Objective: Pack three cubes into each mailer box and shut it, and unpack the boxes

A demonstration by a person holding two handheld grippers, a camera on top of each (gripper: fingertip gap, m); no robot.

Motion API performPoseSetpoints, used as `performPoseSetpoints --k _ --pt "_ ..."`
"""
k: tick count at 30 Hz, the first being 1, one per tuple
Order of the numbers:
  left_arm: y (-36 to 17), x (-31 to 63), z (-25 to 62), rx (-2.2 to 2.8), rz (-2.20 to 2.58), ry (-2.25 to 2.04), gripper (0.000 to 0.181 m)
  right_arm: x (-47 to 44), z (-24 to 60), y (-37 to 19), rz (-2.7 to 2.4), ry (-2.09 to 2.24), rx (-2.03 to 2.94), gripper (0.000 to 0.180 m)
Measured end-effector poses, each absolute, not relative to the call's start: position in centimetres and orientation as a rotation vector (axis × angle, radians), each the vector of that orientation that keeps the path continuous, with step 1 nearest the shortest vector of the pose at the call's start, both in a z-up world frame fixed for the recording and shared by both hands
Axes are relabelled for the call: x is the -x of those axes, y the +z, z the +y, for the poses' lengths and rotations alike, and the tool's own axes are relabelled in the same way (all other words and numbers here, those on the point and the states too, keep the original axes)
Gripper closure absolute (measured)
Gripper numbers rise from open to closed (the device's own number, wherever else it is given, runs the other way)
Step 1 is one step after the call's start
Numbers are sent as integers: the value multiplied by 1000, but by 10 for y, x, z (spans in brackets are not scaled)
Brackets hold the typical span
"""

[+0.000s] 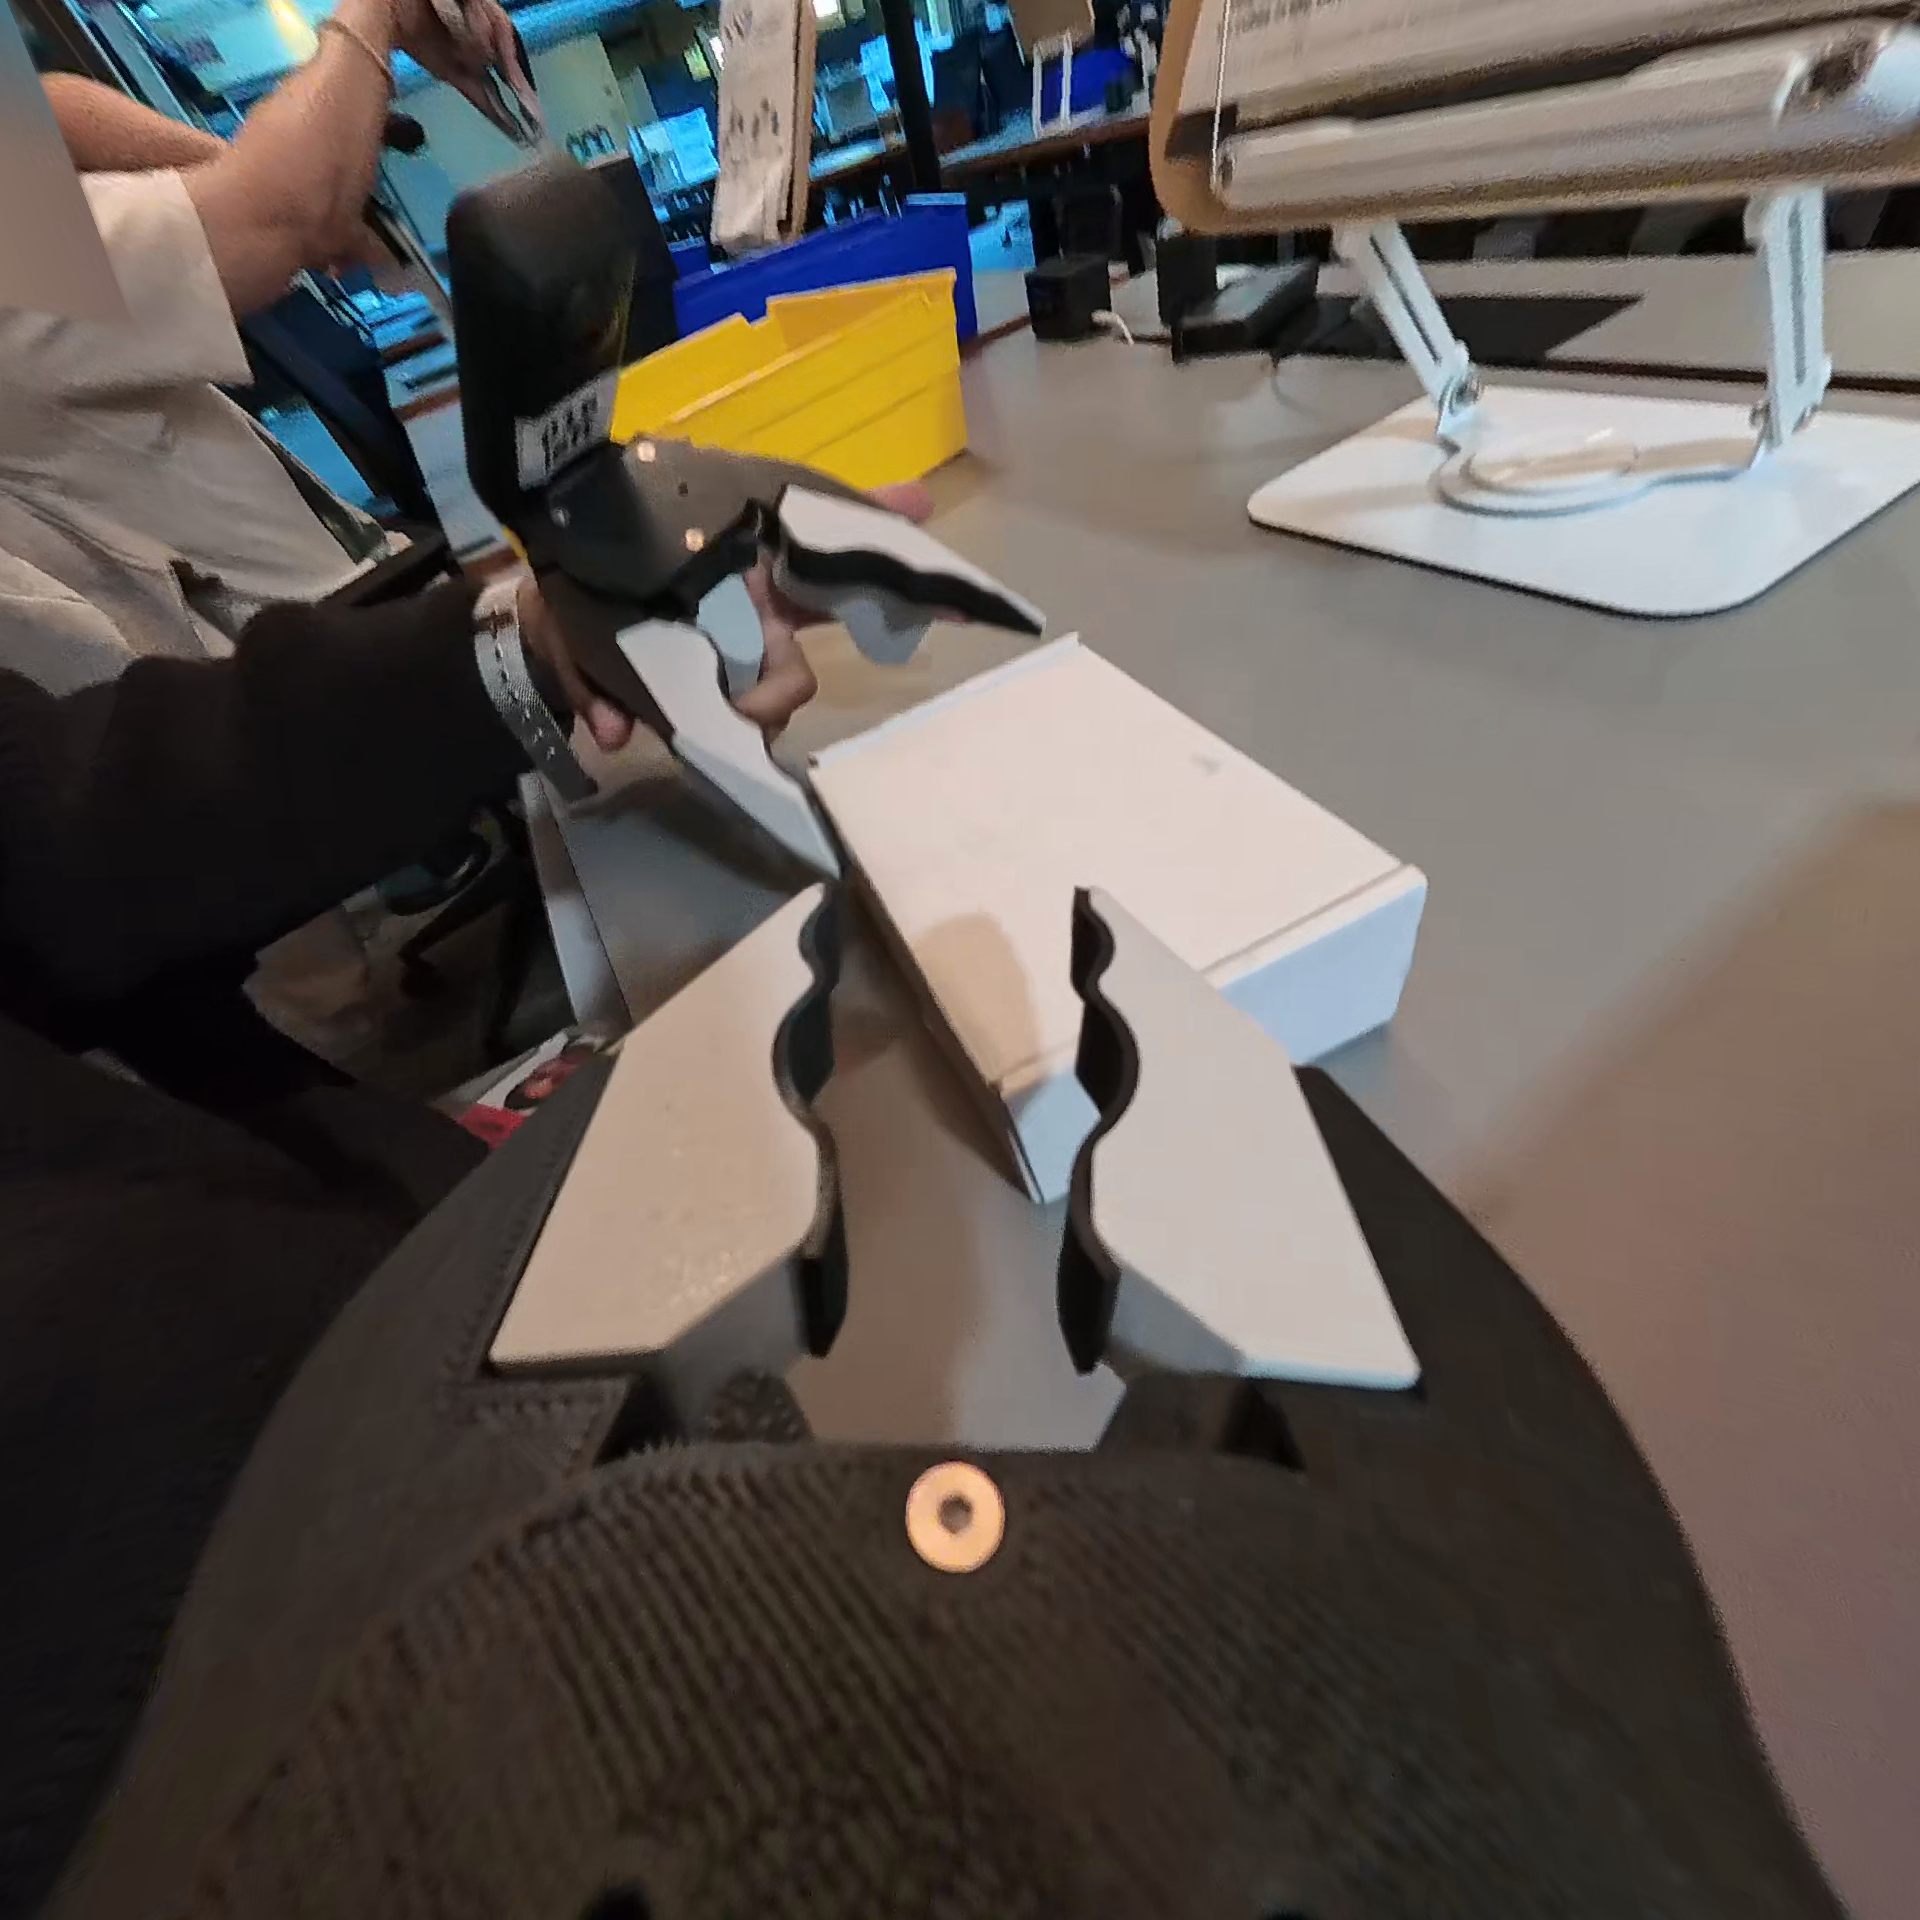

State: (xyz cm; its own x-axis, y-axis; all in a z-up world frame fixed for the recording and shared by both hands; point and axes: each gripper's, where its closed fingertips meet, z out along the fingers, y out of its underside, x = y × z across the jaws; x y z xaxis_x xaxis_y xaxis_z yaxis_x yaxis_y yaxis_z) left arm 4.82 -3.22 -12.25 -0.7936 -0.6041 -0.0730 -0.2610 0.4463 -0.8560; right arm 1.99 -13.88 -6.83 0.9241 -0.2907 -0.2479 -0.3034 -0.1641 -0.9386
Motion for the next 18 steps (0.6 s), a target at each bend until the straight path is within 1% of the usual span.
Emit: performPoseSetpoints --k 5,6,9,11,13,18 --pt "-115 -63 -42 648 2355 -1360 42 -7 -148 -93 504 86 1842 132" --pt "-117 -64 -46 627 2381 -1348 40 -4 -148 -92 518 110 1822 129" --pt "-132 -60 -62 583 2499 -1330 37 6 -150 -89 572 221 1762 128" --pt "-146 -60 -66 563 2568 -1215 26 8 -153 -87 594 248 1736 130" --pt "-149 -63 -67 534 2563 -1163 29 9 -156 -88 604 251 1732 133" --pt "-152 -60 -68 445 2560 -1121 30 8 -159 -90 599 251 1739 138"
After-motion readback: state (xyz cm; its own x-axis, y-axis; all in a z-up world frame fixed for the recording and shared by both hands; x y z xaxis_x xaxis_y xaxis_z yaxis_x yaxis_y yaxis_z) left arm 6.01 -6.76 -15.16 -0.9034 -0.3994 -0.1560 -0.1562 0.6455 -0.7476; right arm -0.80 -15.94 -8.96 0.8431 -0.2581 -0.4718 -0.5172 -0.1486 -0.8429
